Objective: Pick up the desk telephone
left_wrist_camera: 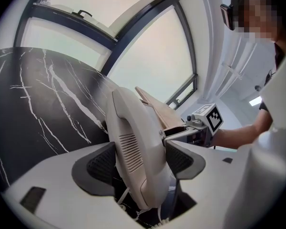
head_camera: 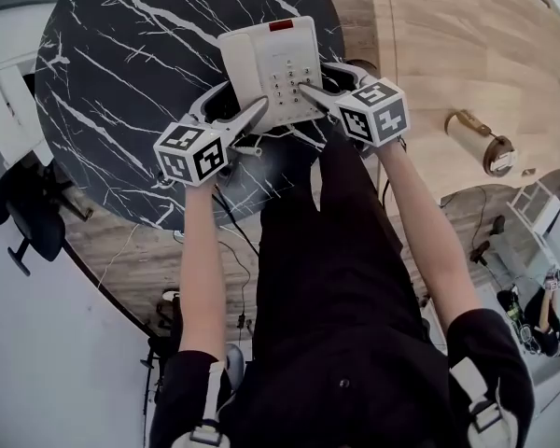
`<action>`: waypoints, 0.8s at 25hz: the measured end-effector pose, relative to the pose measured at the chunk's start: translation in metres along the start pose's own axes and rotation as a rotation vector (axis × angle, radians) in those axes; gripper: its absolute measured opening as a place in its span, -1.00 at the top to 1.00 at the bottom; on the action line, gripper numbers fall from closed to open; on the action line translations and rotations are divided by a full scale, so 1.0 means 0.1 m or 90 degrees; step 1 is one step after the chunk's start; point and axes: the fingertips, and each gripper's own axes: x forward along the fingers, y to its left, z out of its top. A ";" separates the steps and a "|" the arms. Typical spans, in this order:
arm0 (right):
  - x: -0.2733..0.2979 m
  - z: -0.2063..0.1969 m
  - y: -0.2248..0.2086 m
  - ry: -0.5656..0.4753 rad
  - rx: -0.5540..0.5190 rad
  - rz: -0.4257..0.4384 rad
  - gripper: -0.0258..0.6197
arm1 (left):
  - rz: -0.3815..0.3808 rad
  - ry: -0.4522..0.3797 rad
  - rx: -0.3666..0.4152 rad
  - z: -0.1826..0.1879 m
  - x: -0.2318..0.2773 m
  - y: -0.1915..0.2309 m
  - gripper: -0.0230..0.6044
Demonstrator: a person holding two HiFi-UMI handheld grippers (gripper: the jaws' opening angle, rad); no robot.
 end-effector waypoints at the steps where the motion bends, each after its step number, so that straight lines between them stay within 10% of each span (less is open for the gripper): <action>1: 0.00 0.00 -0.01 0.002 0.002 0.004 0.13 | -0.003 0.000 -0.002 0.00 0.01 0.00 -0.16; 20: 0.05 -0.02 0.00 0.004 0.065 0.084 0.14 | -0.038 0.003 -0.033 -0.01 0.04 0.02 -0.22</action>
